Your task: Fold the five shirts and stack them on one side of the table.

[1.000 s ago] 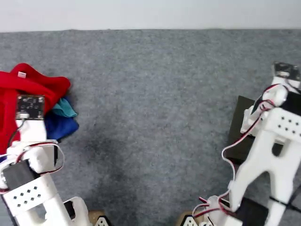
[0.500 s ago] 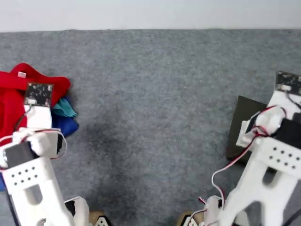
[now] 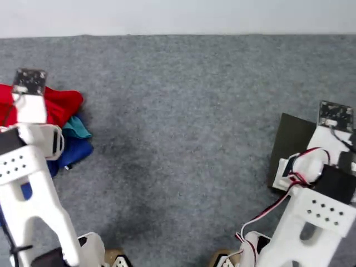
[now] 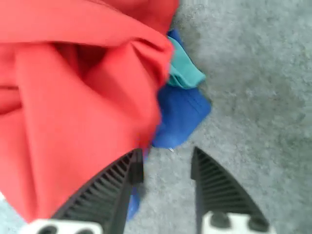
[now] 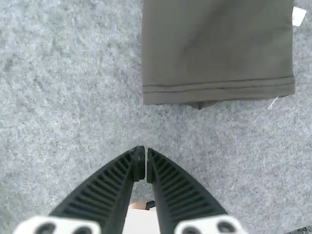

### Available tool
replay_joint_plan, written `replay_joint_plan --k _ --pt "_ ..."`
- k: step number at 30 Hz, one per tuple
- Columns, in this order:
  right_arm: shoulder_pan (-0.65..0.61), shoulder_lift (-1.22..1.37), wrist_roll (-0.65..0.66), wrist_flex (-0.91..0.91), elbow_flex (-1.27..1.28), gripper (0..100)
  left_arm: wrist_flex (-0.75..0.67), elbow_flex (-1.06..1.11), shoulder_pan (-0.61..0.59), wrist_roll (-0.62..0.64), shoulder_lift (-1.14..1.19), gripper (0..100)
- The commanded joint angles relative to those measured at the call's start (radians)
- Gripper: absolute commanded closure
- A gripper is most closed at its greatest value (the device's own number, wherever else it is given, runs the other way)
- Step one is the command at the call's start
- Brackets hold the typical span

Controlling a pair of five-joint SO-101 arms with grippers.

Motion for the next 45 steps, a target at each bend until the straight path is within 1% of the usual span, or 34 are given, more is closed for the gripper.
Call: replay_joint_plan --k 1,6,9,11,18,20,23,24,27,32,37,40,45 --pt "-0.007 -0.021 -0.009 0.039 0.011 99.0 -0.020 -0.139 -0.011 -0.064 0.032 81" --pt "-0.005 -0.022 -0.011 0.039 0.028 99.0 -0.025 -0.251 -0.058 -0.103 0.091 81" --pt "-0.005 -0.019 -0.011 0.039 0.028 99.0 -0.023 -0.257 -0.071 -0.161 0.172 81" --pt "-0.005 -0.016 -0.011 0.039 0.028 99.0 -0.025 -0.263 -0.083 -0.169 0.238 81" --pt "-0.008 -0.015 -0.009 0.036 0.029 99.0 -0.141 -0.272 -0.104 -0.172 0.439 81" --pt "-0.008 -0.015 -0.009 0.036 0.029 99.0 -0.153 -0.274 -0.103 -0.172 0.442 86" --pt "-0.008 -0.013 -0.009 0.035 0.029 99.0 -0.152 -0.286 -0.075 -0.172 0.413 99" --pt "-0.008 -0.013 -0.009 0.035 0.028 99.0 -0.149 -0.291 -0.068 -0.167 0.397 98" --pt "-0.008 -0.015 -0.008 0.035 0.021 99.0 -0.143 -0.295 -0.037 -0.164 0.322 99" --pt "-0.010 -0.015 -0.008 0.033 0.021 99.0 -0.143 -0.295 0.051 -0.161 0.172 99" --pt "-0.010 -0.015 -0.008 0.033 0.021 99.0 -0.143 -0.294 0.187 -0.038 0.063 99" --pt "-0.010 -0.018 -0.008 0.033 0.021 99.0 -0.135 -0.288 0.327 0.012 0.031 99" --pt "-0.010 -0.019 -0.008 0.033 0.021 99.0 -0.104 -0.288 0.629 0.032 0.026 99"
